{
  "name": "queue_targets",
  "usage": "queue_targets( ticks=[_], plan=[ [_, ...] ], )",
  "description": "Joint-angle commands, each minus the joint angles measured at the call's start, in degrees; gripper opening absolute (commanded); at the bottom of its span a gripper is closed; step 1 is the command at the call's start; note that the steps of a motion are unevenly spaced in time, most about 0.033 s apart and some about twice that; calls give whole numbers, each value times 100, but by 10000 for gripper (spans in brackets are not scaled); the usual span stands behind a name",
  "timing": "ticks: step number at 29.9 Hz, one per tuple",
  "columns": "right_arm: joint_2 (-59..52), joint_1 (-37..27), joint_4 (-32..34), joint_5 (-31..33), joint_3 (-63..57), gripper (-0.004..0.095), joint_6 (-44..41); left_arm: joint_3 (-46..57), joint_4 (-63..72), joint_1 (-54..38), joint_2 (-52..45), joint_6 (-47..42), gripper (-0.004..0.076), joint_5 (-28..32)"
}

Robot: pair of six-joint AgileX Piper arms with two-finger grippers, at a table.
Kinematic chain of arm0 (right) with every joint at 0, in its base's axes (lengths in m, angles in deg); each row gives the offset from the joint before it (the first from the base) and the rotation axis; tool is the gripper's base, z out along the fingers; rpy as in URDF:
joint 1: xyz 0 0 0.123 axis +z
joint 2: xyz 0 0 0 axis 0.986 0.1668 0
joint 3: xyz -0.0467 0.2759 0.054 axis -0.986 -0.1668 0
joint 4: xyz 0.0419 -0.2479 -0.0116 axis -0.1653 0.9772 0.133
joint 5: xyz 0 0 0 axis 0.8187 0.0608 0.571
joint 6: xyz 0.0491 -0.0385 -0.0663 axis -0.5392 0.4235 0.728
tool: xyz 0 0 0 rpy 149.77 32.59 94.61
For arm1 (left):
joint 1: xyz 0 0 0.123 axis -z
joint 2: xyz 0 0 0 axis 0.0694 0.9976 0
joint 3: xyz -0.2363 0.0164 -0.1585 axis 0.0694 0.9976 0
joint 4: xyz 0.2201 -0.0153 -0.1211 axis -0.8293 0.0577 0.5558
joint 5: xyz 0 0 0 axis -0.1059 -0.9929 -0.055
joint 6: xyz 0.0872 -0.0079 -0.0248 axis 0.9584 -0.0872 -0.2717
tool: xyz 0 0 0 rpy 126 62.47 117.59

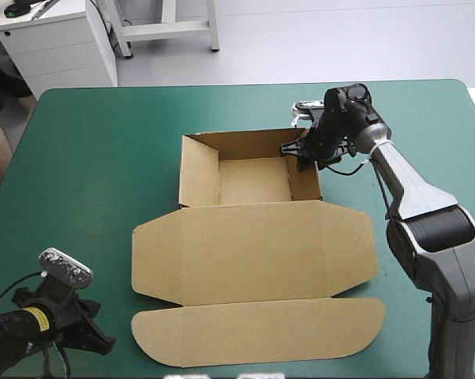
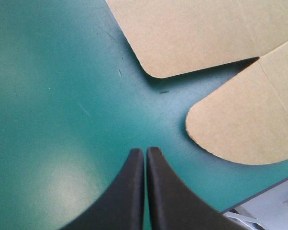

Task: Fold the box

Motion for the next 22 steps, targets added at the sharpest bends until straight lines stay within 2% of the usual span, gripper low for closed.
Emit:
queue_targets(
  ticks=[1, 12, 22],
  plan=[
    [-276, -24, -110, 84, 174, 352, 33, -136, 0, 40, 23, -55, -8, 310],
    [-213, -24, -209, 84, 174, -4, 290, -136, 0, 40, 23, -55, -8, 326],
    [-213, -91, -40, 84, 710, -20, 459, -136, 0, 40, 23, -55, -8, 329]
  ],
)
